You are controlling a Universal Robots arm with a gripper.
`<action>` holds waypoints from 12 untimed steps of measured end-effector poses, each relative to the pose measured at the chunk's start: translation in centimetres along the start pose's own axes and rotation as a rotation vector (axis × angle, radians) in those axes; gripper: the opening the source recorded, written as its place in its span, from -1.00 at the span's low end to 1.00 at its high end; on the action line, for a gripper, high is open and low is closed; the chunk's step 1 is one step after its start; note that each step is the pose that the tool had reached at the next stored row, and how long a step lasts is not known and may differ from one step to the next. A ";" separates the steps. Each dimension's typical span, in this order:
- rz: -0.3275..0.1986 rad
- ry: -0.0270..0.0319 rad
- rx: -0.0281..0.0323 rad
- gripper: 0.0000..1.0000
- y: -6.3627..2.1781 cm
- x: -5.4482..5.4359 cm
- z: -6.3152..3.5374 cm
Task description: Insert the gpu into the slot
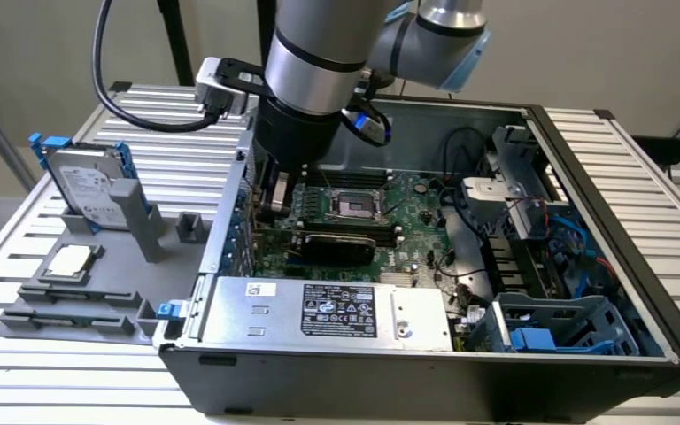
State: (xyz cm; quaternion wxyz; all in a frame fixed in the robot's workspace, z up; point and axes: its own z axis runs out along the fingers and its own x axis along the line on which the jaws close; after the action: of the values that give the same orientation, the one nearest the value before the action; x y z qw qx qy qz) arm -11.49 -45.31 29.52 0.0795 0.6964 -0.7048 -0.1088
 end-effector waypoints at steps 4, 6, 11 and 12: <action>0.004 0.0108 -0.0153 -0.79 0.01 0.0 0.00; 0.005 0.0174 -0.0152 -0.79 0.00 -0.1 0.01; 0.008 0.0234 -0.0165 -0.79 -0.03 -0.2 0.19; 0.008 0.0243 -0.0178 -0.79 -0.04 -0.3 0.24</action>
State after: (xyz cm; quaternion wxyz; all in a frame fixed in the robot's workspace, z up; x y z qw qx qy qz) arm -11.51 -45.04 29.28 0.0947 0.6940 -0.7058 -0.1063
